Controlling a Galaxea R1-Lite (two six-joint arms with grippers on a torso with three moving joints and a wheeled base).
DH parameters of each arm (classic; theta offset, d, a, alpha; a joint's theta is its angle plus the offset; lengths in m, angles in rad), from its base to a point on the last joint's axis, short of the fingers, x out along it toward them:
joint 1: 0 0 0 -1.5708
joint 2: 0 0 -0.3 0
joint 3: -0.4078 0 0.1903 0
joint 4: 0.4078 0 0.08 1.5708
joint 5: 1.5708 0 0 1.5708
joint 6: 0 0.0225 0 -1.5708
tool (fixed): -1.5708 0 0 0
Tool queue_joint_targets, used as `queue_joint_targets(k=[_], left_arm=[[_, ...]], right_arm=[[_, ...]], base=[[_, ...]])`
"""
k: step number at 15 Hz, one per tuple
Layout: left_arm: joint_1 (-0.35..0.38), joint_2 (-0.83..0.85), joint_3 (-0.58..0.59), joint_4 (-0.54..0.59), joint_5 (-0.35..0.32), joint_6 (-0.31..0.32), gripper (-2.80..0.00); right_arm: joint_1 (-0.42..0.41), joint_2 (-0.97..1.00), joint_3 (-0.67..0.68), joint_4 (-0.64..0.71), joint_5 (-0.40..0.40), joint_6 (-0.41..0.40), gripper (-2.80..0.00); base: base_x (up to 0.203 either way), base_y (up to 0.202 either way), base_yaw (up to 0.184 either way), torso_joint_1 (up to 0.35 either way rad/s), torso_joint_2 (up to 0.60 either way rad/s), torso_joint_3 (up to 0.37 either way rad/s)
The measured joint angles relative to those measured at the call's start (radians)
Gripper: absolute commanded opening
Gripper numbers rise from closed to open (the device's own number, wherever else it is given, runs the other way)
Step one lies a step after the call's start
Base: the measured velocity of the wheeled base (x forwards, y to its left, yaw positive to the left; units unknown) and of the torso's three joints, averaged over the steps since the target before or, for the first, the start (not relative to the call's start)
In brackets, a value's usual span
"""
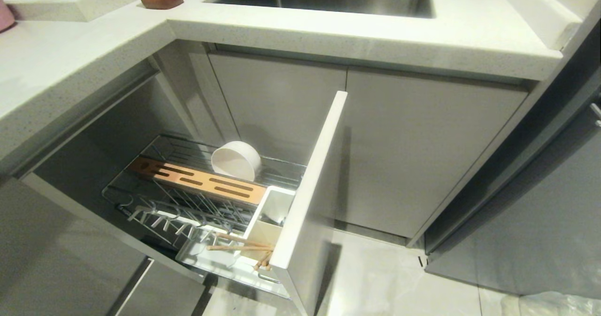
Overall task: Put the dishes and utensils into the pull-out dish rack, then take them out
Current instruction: Pick up the plate and place it in the cupboard
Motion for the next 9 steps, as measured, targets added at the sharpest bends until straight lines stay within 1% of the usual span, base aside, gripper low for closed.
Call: queue_joint_targets(k=[2, 4, 6, 8, 9], left_arm=[[-0.001, 0.049, -0.089, 0.11, -0.064, -0.116, 0.0], [-0.01, 0.093, -0.146, 0.183, -0.082, -0.21, 0.0], [-0.015, 0.127, -0.179, 0.212, -0.081, -0.257, 0.0], [-0.017, 0.157, -0.21, 0.261, -0.085, -0.289, 0.0], [-0.02, 0.174, -0.224, 0.268, -0.086, -0.307, 0.0]], right_arm=[[0.0, 0.0, 0.0, 0.0, 0.0, 0.0, -2.8], [0.0, 0.0, 0.0, 0.0, 0.0, 0.0, -2.8], [0.0, 0.0, 0.0, 0.0, 0.0, 0.0, -2.8], [0.0, 0.0, 0.0, 0.0, 0.0, 0.0, -2.8], [0.0, 0.0, 0.0, 0.0, 0.0, 0.0, -2.8]], base=[[0.0, 0.0, 0.0, 0.0, 0.0, 0.0], [0.0, 0.0, 0.0, 0.0, 0.0, 0.0], [0.0, 0.0, 0.0, 0.0, 0.0, 0.0], [0.0, 0.0, 0.0, 0.0, 0.0, 0.0], [0.0, 0.0, 0.0, 0.0, 0.0, 0.0]])
